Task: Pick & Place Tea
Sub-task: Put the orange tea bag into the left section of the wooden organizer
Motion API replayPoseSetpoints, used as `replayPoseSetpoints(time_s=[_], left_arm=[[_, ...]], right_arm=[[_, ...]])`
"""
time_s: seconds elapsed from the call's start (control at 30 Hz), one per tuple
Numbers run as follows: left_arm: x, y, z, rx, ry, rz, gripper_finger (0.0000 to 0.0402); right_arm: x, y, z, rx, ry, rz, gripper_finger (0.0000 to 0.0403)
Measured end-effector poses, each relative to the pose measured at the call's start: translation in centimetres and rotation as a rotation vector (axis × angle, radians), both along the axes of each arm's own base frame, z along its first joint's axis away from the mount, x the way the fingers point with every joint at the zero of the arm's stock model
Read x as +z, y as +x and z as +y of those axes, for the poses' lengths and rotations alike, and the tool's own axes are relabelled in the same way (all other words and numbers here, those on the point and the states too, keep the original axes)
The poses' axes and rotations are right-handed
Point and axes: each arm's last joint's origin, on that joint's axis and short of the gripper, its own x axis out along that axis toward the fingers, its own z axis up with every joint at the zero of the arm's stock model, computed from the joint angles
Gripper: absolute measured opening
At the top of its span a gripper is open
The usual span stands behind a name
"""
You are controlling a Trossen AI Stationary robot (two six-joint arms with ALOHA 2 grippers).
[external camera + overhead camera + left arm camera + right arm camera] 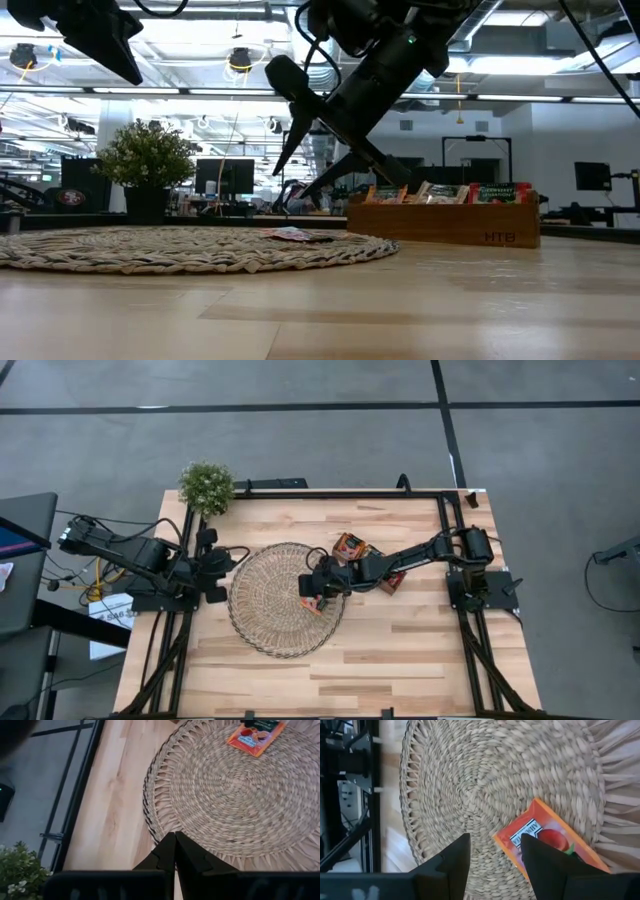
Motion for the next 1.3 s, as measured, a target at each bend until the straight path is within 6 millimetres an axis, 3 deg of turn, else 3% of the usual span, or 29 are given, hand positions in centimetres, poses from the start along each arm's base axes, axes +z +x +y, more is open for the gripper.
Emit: replayPoseSetpoints(time_s=[0.57, 0.73, 0.9, 1.07, 1.3], left_arm=[[0.1, 0.1, 0.0, 0.009, 0.010, -0.016, 0.0000], [0.1, 0.1, 0.0, 0.010, 0.010, -0.018, 0.0000], [0.1, 0.1, 0.0, 0.010, 0.010, -0.017, 0.0000], [0.1, 0.1, 0.0, -0.006, 0.020, -0.004, 0.0000], [0.1, 0.1, 0.0, -0.009, 0.023, 0.000, 0.0000]], right_arm=[[-0.5, -0.7, 1.1, 0.055, 0.031, 0.085, 0.0166], [-3.3, 0.2, 1.4, 0.092, 0.091, 0.107, 0.0165], [-4.1, 2.3, 1.8, 0.142, 0.152, 0.084, 0.0165], [-3.5, 3.1, 2.0, 0.175, 0.104, 0.148, 0.0165], [-2.1, 2.3, 1.9, 0.231, 0.046, 0.344, 0.0165]])
